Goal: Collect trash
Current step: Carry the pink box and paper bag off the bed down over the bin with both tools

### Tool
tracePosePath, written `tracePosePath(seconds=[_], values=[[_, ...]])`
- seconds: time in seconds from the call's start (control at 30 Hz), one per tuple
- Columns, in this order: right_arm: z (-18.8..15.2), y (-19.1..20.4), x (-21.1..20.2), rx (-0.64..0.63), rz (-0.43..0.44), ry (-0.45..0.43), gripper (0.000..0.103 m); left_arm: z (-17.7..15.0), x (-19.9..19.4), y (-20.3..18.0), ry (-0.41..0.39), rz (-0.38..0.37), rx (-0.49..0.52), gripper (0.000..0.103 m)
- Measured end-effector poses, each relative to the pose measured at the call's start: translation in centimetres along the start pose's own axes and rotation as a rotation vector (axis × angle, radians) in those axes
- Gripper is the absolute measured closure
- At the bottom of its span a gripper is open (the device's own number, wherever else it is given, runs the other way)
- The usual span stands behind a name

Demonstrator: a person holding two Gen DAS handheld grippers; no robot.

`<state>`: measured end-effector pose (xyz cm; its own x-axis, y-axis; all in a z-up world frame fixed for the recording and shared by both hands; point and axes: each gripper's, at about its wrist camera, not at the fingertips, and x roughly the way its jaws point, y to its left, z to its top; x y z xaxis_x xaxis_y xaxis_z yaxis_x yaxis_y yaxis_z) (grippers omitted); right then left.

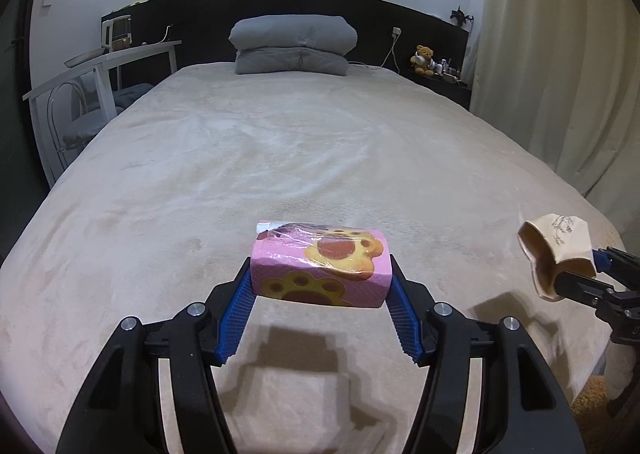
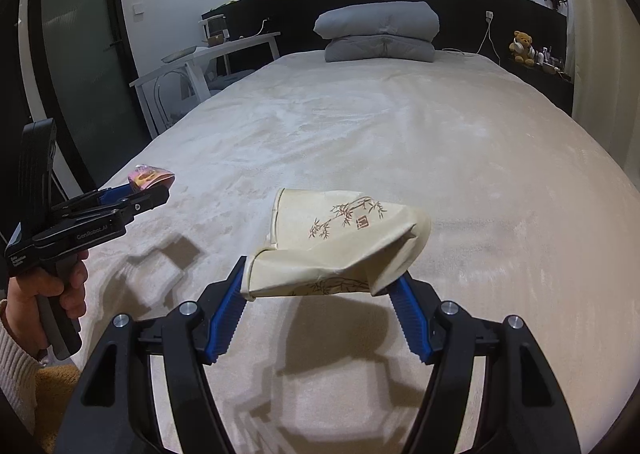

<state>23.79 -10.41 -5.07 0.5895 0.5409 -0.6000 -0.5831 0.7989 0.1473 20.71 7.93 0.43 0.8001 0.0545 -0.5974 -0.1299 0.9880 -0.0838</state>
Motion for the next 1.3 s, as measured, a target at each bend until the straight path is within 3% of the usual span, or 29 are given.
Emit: tracePosePath(seconds=[0.43, 1.3], values=[[-4.8, 0.4, -5.0, 0.03, -0.016, -0.02, 0.036, -5.1, -6.6, -2.3, -0.031, -0.055, -0.024, 0.043], [-14.0, 4.5, -13.6, 0.049, 0.035, -0.029, 0.035, -15.0, -15.5, -7.0, -0.026, -0.142, -0.034, 0.043]])
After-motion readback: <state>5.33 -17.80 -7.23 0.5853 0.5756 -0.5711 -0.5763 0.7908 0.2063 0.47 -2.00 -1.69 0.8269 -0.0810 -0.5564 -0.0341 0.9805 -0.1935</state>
